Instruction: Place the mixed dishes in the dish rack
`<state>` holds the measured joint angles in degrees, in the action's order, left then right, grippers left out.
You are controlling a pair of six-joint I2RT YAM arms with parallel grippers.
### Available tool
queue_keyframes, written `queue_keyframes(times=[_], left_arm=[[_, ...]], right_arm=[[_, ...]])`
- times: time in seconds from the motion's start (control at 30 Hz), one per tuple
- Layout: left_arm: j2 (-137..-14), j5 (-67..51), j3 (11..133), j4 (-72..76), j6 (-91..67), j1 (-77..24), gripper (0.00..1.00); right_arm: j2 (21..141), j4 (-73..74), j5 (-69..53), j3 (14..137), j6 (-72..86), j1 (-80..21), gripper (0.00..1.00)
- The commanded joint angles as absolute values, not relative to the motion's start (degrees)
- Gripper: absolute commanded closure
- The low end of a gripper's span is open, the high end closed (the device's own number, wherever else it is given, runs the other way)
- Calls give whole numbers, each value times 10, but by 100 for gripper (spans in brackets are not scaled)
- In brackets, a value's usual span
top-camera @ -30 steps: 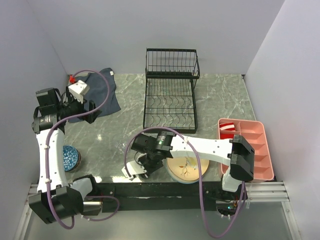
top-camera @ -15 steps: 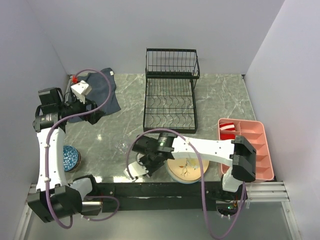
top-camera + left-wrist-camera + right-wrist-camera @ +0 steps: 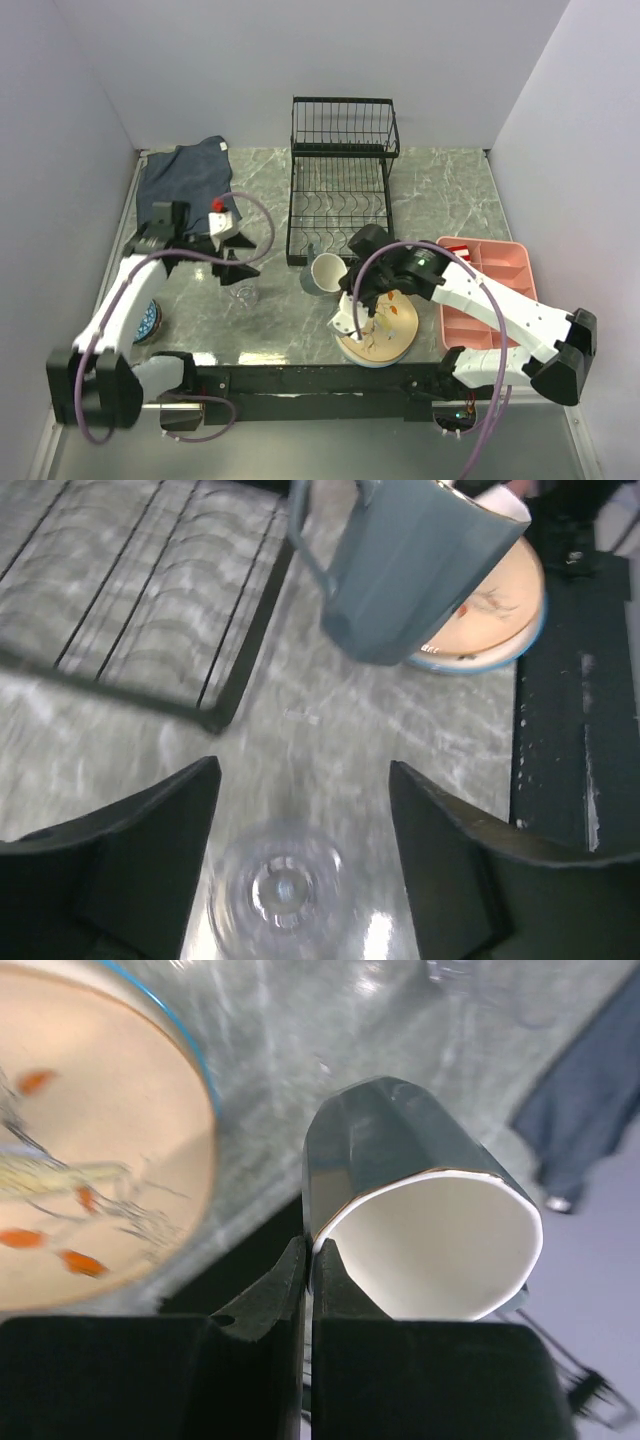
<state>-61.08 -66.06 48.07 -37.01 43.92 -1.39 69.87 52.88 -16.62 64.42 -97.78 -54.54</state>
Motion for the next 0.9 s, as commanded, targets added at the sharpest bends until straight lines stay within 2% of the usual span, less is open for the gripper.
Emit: queue_keyframes(times=[0.0, 0.1, 0.33, 0.43, 0.77, 0.87], left_arm=[[-696, -723, 575, -350, 444, -66, 2], [-738, -710, 611, -374, 483, -98, 4], [-735, -691, 597, -269, 411, -117, 2], [-769, -700, 631, -327, 462, -127, 2], [-863, -720, 728, -512, 645, -161, 19], [-904, -732, 770, -618, 745, -170, 24]], right_arm=[[660, 461, -249, 643, -1133, -517, 100], [659, 441, -270, 637, -1157, -513, 100], [686, 457, -277, 652, -1172, -512, 100], [703, 463, -277, 662, -1179, -513, 100], [729, 487, -270, 693, -1202, -511, 100], [731, 487, -270, 696, -1208, -507, 100]])
